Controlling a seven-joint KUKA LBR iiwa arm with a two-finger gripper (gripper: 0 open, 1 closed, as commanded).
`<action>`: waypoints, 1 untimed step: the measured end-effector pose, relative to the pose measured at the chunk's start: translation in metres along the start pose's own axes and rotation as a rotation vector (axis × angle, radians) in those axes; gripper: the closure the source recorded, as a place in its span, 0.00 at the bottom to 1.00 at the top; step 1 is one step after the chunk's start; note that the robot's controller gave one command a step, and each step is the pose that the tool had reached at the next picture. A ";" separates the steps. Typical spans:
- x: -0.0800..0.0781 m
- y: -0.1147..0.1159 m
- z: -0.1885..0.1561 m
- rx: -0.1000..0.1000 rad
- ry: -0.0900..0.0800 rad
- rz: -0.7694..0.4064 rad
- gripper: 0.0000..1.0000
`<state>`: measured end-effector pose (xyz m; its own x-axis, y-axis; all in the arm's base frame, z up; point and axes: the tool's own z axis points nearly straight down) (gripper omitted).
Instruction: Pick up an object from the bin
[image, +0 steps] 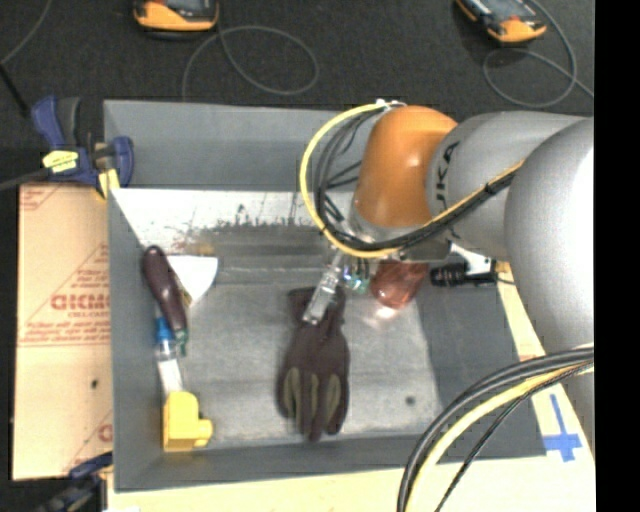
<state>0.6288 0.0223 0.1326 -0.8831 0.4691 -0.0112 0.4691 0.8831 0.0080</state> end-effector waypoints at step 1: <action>-0.010 -0.031 0.022 -0.002 -0.006 -0.157 0.00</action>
Offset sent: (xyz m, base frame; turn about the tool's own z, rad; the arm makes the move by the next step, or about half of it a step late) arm -0.0253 -0.0444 -0.0462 0.7298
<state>0.6234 -0.0093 0.1103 -0.9455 0.3250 -0.0181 0.3249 0.9457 0.0078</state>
